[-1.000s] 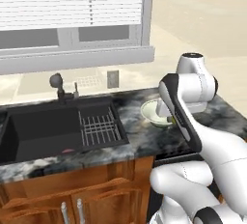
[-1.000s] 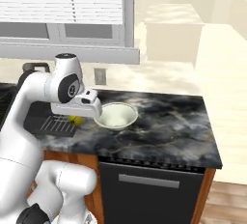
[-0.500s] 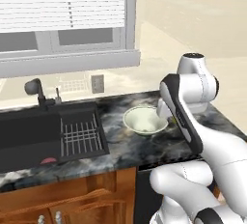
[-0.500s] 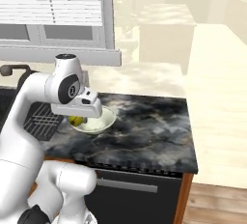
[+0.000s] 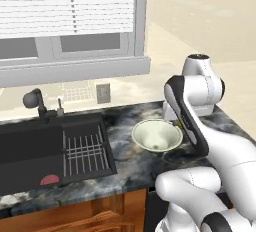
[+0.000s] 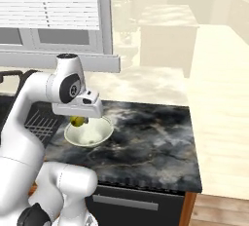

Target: Pick the kiwis from the cabinet and place them in one bowl. Pick the pear from the sink and place it in the other bowl.

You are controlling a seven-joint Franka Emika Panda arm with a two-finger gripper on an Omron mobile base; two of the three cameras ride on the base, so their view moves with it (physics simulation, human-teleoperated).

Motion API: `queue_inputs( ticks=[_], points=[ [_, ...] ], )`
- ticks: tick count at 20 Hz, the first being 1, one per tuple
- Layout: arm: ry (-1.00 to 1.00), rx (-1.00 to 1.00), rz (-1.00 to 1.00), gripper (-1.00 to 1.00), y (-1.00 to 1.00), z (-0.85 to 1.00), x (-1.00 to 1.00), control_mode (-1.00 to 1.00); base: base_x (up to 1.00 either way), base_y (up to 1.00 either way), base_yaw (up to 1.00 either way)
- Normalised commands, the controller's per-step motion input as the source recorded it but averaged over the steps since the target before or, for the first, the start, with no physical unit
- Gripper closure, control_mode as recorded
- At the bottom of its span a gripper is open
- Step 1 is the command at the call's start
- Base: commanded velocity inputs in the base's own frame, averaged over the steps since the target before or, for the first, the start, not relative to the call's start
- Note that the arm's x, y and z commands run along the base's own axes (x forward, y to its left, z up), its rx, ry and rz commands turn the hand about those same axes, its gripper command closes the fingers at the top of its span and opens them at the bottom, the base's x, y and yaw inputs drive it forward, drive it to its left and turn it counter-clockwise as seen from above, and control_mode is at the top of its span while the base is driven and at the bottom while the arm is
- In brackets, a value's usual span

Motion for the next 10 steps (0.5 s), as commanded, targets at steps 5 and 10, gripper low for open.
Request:
queue_inputs(
  ticks=[5,10],
  points=[
    [-0.01,0.00,0.00,1.00,0.00,-0.22,0.71,-1.00,0.00,0.00,0.00],
    [0.00,0.00,0.00,1.00,0.03,-0.34,0.74,-1.00,0.00,0.00,0.00]
  ],
)
